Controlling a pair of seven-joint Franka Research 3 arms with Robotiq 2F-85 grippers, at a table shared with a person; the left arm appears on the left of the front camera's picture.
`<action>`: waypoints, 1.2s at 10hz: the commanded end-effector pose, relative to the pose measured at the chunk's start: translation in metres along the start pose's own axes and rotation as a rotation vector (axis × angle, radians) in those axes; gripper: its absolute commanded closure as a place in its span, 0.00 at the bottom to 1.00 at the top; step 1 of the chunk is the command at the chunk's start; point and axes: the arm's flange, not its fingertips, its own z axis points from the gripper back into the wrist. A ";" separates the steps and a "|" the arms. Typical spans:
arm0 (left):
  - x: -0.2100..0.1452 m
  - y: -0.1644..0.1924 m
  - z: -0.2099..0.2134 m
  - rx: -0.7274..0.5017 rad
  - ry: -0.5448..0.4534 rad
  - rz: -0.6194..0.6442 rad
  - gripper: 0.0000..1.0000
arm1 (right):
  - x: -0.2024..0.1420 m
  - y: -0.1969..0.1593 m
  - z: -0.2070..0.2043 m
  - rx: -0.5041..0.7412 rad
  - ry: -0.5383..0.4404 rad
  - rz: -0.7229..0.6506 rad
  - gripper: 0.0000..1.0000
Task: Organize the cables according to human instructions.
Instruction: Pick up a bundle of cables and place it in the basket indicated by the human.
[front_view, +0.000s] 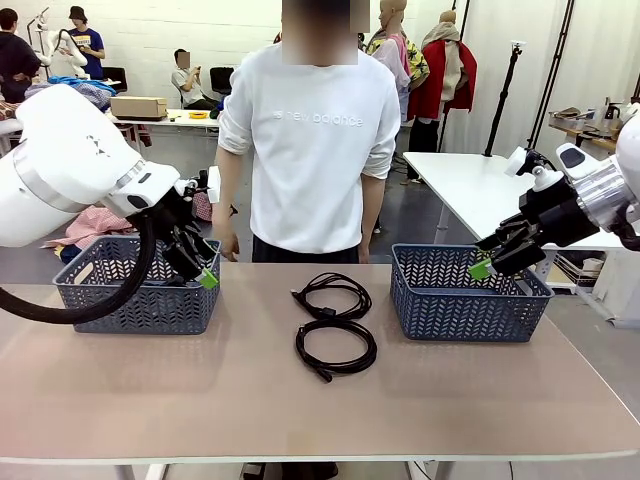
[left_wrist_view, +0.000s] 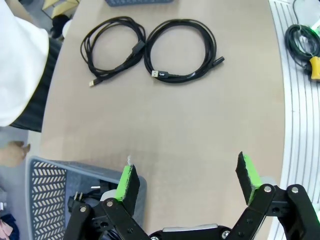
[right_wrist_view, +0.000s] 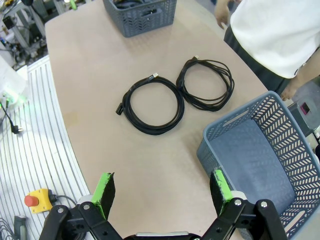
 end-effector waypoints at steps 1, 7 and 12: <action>-0.001 0.001 0.002 0.003 -0.001 0.010 0.00 | 0.001 -0.002 -0.001 0.016 -0.032 0.018 0.00; -0.001 0.001 0.002 0.003 -0.001 0.010 0.00 | 0.001 -0.002 -0.001 0.016 -0.032 0.018 0.00; -0.001 0.001 0.002 0.003 -0.001 0.010 0.00 | 0.001 -0.002 -0.001 0.016 -0.032 0.018 0.00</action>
